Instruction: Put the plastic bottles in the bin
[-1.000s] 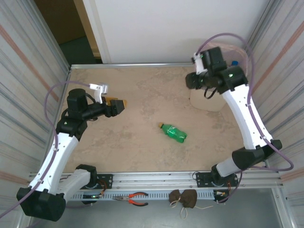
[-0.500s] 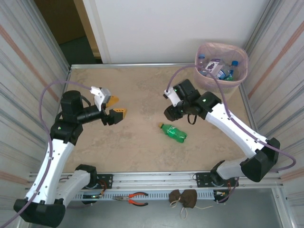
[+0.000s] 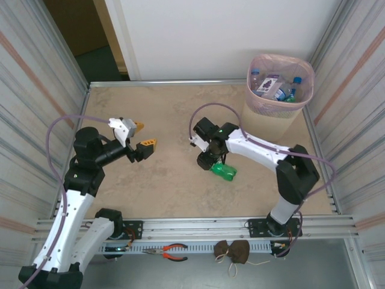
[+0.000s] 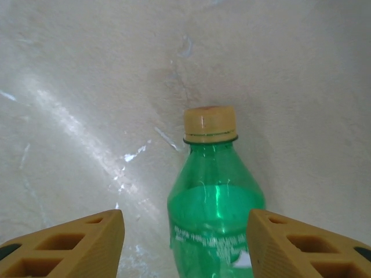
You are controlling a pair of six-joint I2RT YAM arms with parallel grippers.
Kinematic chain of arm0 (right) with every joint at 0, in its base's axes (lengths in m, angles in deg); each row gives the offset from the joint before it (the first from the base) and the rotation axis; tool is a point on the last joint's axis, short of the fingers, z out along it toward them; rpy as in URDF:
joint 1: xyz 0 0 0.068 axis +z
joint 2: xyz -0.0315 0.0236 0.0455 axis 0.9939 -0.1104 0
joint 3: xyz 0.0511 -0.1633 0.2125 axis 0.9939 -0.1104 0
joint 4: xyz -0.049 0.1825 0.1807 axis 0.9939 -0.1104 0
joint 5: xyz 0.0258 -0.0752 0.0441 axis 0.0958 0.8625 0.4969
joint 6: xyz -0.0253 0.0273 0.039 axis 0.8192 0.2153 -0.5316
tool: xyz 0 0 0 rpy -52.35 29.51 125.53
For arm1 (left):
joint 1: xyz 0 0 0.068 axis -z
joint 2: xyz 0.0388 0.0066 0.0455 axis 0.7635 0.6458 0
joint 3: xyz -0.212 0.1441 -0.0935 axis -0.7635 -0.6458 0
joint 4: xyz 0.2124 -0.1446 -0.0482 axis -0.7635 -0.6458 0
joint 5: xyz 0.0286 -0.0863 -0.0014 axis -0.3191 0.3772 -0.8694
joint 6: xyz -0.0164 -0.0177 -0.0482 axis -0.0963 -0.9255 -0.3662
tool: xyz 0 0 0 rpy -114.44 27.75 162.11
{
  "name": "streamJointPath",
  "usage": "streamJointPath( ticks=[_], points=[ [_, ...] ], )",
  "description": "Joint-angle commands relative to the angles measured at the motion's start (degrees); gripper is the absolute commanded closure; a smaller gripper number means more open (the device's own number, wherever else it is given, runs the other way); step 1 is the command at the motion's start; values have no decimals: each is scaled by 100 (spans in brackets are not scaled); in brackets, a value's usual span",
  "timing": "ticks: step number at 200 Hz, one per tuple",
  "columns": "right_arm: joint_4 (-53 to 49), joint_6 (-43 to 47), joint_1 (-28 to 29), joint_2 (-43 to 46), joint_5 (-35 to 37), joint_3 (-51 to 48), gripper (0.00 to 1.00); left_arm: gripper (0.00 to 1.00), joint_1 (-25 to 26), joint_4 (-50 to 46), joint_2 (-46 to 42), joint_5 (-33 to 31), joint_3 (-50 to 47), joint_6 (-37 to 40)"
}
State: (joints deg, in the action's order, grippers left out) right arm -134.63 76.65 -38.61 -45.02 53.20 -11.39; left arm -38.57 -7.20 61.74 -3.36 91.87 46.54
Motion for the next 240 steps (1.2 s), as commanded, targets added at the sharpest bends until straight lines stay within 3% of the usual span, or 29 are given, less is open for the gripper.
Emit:
streamJointPath(
  ticks=[1,57,123,181,240],
  points=[
    [-153,28,59,-453,123,388,37,22,-39,436,-80,-142,-244,-214],
    [-299,102,94,-1484,314,924,35,22,-73,310,2,-75,-181,-139],
    [-519,309,100,-2081,721,1332,49,22,-74,274,-25,-101,-176,-116],
    [-540,287,93,-1866,728,1352,66,22,-83,248,-29,-128,-175,-98],
    [-707,271,-38,-943,640,1462,70,22,-83,237,5,-139,-162,-102]
  ],
)
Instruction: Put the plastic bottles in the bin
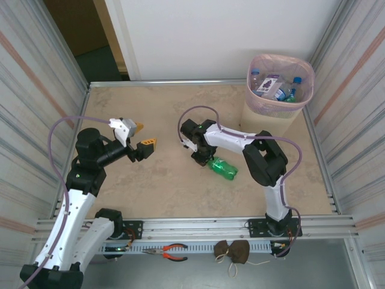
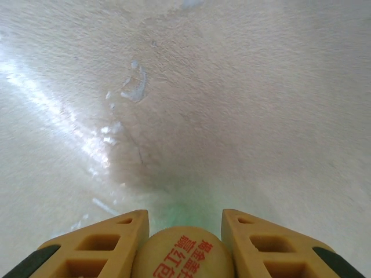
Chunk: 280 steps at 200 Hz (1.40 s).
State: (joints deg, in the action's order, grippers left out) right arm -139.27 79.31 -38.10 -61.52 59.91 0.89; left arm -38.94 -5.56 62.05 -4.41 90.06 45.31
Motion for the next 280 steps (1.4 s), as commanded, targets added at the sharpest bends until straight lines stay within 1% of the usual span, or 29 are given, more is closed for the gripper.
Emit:
streamJointPath(
  ticks=[1,49,92,110,142,169,177,186,198,219,237,260,280],
  points=[
    [-251,6,-94,726,-30,231,70,22,-46,77,-25,-33,20,20],
    [-340,154,-378,1892,-28,450,70,22,-54,73,-15,-40,20,24],
    [-247,780,-814,2889,-97,950,72,22,-55,98,9,-32,11,11],
    [-93,1084,-1084,3157,-75,1264,73,22,-55,108,16,-6,20,-1],
    [330,1499,-1863,3458,-497,1754,73,22,-63,118,-23,-23,10,7],
    [760,1696,-2633,3501,-989,2038,72,22,-63,140,-17,-23,-4,-1],
    [901,1759,-2870,3481,-1156,2293,73,22,-63,142,-15,-24,-3,-6],
    [1081,1988,-3166,3479,-1441,2301,74,22,-72,144,10,-21,-2,-13],
    [1493,2147,-3491,3459,-1589,2248,73,22,-72,174,20,-14,-7,-43],
    [1962,2095,-4278,3227,-2346,2414,73,22,-68,200,71,28,-7,-65],
    [2339,2286,-4710,3026,-2796,2454,74,22,-75,206,97,47,-15,-73],
    [2752,2241,-5240,2617,-3436,2640,73,22,-78,206,143,39,-25,-76],
    [3102,2441,-5494,2300,-3798,2683,74,22,-77,218,206,47,-41,-81]
  ],
)
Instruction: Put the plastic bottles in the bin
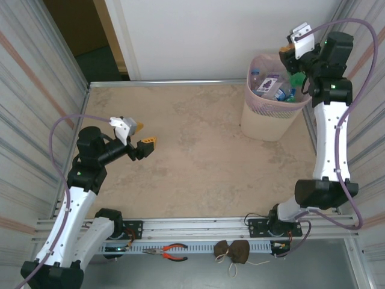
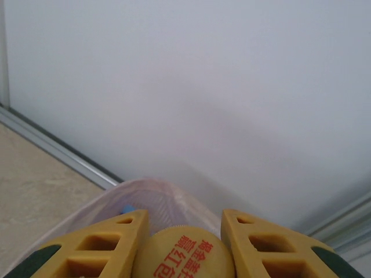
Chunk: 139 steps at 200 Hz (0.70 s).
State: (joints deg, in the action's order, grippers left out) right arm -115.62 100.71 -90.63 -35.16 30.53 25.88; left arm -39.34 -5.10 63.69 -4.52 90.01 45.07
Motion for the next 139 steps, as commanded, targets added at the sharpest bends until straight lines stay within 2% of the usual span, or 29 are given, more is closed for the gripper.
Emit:
streamJointPath(
  ticks=[1,40,94,114,139],
  points=[
    [757,319,-248,-349,-870,184,74,22,-40,178,45,58,-37,-55],
    [1204,642,-491,-1080,-1409,504,74,23,-36,199,219,120,-37,-86],
    [798,1073,-547,-1965,-1791,1137,73,23,-41,152,315,62,-37,-53],
    [621,1428,-483,-2124,-1757,1109,74,23,-42,134,342,58,-28,-43],
    [316,2207,-321,-2313,-1355,990,73,23,-42,116,346,50,-26,-34]
  ],
)
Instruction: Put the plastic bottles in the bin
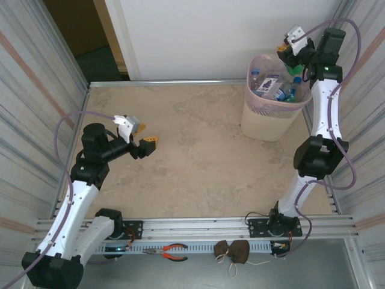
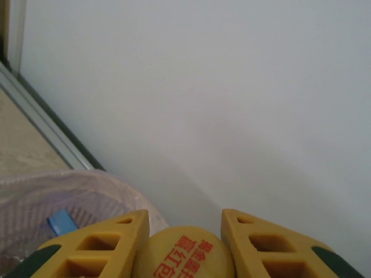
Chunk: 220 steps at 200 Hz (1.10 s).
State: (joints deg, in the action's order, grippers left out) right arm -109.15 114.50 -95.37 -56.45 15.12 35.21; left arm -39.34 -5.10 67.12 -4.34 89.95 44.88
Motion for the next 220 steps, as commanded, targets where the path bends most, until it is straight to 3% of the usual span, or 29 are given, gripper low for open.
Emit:
streamJointPath(
  ticks=[1,37,63,87,122,146,167,196,220],
  points=[
    [-337,847,157,-185,208,53,73,23,-42,111,-1,32,-16,-15],
    [-577,875,196,-400,540,7,70,23,-42,101,-3,15,-8,-7],
    [-599,1032,367,-359,905,-161,54,23,-40,103,1,24,-4,-11],
    [-682,756,440,-244,801,70,40,23,-42,100,-14,35,-2,-31],
    [-557,0,438,36,485,374,32,23,-42,121,-60,45,1,-33],
    [-176,-1006,423,221,650,328,29,23,-42,125,-80,63,11,-42],
    [108,-2496,432,259,1416,285,26,23,-42,145,-76,84,10,-44],
    [-373,-4527,440,199,2779,329,38,22,-39,146,-64,94,13,-58],
    [-820,-5305,441,35,3167,326,46,23,-42,162,-38,111,7,-68]
  ],
)
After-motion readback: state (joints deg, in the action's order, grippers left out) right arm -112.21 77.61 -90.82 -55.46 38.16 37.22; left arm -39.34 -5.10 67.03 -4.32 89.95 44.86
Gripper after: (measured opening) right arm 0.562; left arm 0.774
